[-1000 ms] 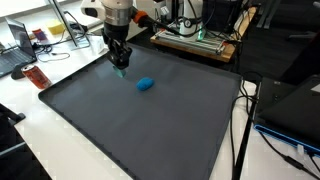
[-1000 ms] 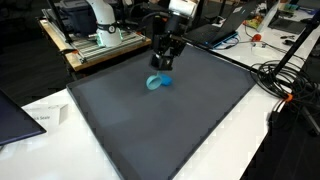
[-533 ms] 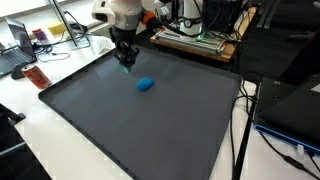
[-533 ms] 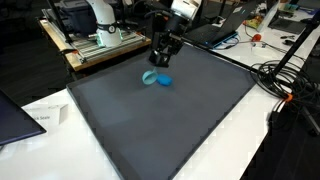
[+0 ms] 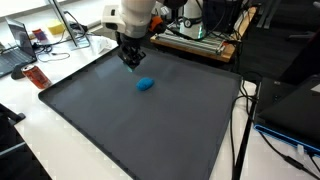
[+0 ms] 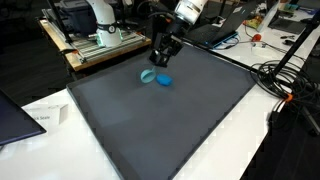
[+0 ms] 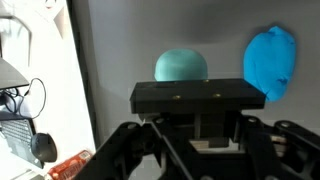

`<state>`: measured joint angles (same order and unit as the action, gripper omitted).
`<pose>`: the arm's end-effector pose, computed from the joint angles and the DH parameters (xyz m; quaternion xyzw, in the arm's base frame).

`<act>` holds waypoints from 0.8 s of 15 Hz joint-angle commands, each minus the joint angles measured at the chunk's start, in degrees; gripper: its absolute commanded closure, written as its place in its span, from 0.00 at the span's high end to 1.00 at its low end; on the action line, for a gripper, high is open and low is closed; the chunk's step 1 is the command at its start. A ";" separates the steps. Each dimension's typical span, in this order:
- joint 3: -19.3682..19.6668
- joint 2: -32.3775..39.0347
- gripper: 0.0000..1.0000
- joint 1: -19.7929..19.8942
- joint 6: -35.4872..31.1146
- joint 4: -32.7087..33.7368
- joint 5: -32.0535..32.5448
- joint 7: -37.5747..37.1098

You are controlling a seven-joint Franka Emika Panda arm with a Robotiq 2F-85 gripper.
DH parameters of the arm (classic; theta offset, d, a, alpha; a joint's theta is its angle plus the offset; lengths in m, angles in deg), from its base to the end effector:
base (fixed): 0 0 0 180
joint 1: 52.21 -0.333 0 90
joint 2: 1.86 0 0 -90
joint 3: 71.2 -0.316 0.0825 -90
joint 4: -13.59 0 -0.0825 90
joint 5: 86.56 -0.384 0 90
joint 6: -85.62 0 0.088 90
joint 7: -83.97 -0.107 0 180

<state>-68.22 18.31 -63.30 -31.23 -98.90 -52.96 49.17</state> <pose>0.5850 0.0532 0.2824 0.9584 -0.0577 -0.0333 0.2776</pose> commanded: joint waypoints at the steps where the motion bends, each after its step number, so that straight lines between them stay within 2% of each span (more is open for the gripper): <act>1: -0.23 4.23 0.28 -2.27 5.72 3.83 2.96 -4.00; 7: -0.57 6.46 0.28 -4.87 11.82 8.45 6.78 -6.30; 12: -2.45 7.04 0.28 -4.35 13.66 13.42 5.36 -4.06</act>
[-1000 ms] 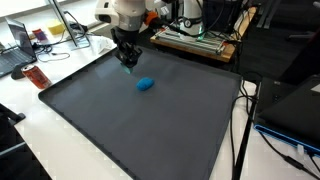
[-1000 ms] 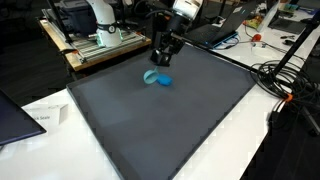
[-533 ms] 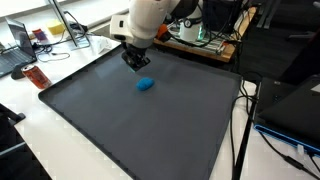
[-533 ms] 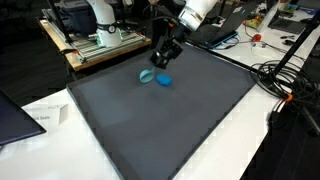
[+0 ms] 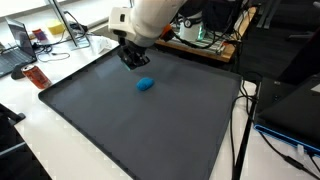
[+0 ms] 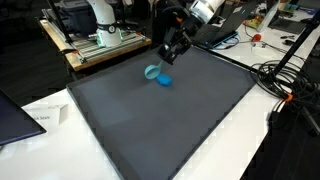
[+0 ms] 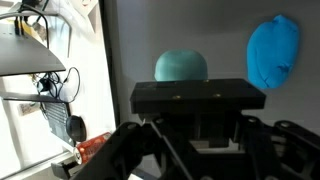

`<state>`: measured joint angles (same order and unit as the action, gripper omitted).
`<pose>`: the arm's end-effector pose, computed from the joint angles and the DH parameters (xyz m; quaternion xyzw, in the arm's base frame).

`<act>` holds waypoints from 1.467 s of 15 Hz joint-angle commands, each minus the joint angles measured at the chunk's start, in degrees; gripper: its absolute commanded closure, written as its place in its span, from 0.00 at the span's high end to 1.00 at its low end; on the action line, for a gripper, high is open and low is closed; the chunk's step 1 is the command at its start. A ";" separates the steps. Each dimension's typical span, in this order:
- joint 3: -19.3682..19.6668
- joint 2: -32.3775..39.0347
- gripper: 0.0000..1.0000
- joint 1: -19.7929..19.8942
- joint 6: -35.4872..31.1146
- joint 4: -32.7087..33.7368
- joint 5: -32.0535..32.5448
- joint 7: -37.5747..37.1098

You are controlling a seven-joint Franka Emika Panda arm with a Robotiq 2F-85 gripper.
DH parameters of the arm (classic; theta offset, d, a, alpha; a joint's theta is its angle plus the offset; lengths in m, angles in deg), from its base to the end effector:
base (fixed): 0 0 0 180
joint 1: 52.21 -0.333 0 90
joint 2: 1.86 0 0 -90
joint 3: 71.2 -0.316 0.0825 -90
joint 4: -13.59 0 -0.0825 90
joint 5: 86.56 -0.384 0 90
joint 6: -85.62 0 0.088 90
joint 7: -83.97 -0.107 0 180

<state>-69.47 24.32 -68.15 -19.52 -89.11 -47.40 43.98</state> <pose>0.6065 0.1026 0.2848 0.9306 -0.0567 -0.0340 0.3600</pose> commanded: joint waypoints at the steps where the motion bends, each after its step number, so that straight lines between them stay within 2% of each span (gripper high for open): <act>1: -1.41 1.13 0.28 0.59 1.76 4.37 -0.36 1.19; 7: -2.73 -0.32 0.28 2.50 -3.74 4.54 -3.26 4.61; 13: -2.76 -1.70 0.28 4.21 -11.80 2.47 -11.40 10.35; 22: -2.97 -3.42 0.28 5.93 -19.33 -0.58 -21.08 19.63</act>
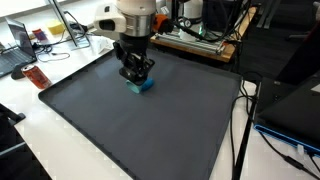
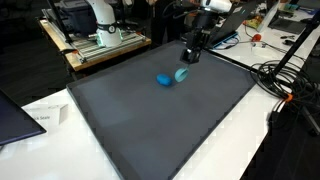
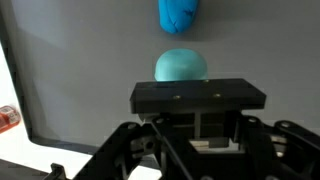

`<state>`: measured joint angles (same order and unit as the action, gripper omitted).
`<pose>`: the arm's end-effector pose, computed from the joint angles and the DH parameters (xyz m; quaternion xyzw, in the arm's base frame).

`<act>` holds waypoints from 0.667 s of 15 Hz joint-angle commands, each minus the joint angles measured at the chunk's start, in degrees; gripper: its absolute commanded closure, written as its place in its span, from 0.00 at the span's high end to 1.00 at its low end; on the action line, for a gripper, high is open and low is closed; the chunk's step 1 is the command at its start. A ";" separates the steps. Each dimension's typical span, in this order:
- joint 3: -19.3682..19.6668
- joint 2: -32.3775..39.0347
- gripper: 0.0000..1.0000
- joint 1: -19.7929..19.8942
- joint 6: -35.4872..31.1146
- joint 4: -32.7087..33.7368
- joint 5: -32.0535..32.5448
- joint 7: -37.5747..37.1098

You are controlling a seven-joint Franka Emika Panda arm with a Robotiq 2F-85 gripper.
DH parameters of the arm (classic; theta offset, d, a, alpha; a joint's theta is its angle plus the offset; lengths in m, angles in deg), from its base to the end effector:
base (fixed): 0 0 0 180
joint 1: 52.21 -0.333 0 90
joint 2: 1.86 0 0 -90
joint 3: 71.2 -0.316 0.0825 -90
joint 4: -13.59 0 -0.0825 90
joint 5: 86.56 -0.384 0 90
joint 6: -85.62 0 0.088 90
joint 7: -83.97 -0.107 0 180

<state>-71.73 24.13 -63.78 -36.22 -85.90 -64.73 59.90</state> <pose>0.6451 0.1208 0.3154 0.9873 0.0016 0.0188 0.1576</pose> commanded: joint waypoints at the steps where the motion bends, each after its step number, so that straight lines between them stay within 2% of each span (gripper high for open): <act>1: -0.73 -3.71 0.28 1.80 -3.37 -4.47 -4.63 4.74; 10: -1.25 -9.95 0.28 3.73 -6.14 -11.14 -9.98 11.97</act>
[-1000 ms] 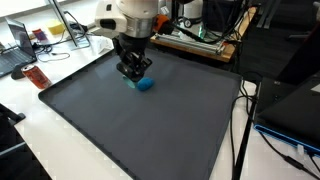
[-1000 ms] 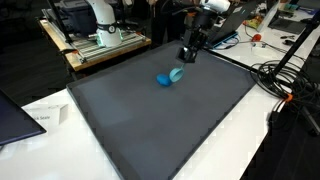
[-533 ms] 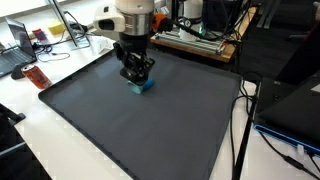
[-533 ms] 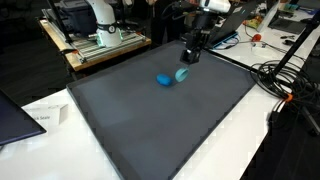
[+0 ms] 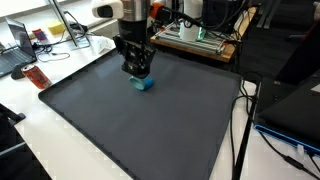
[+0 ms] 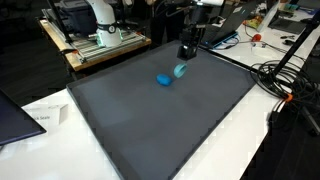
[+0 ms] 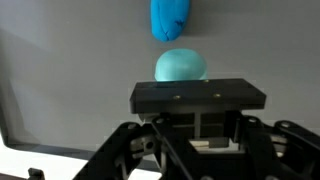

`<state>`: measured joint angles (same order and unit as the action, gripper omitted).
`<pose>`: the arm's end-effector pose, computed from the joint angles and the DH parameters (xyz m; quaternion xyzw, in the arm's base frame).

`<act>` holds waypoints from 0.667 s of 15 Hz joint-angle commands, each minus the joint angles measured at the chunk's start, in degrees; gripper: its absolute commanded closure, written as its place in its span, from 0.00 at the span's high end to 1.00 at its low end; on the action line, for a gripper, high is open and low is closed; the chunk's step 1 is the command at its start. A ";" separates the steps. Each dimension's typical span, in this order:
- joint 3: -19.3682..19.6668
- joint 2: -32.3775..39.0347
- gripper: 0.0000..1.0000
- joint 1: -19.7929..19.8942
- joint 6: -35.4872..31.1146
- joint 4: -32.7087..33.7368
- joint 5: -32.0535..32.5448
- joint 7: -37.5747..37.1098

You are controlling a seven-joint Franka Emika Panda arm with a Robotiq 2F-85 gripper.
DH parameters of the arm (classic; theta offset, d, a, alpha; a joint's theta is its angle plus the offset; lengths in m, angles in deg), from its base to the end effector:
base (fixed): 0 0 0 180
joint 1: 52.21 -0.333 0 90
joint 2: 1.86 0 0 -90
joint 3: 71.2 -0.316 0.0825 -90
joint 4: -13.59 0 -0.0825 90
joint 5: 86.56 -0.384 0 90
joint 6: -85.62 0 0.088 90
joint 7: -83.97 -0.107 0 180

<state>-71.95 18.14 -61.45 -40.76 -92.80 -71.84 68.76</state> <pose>0.6243 0.1007 0.3342 0.9944 0.0303 0.0221 0.0985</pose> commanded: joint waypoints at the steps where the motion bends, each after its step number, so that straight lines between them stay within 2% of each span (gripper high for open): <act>1: -1.18 -4.66 0.28 1.53 -1.69 -5.03 -3.34 3.80; 6: -1.70 -9.30 0.28 1.96 -4.96 -10.73 -4.16 6.05; 10: -2.01 -12.52 0.28 2.23 -10.50 -14.94 -4.13 8.19</act>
<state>-72.98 9.91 -60.42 -47.25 -102.88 -74.18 74.02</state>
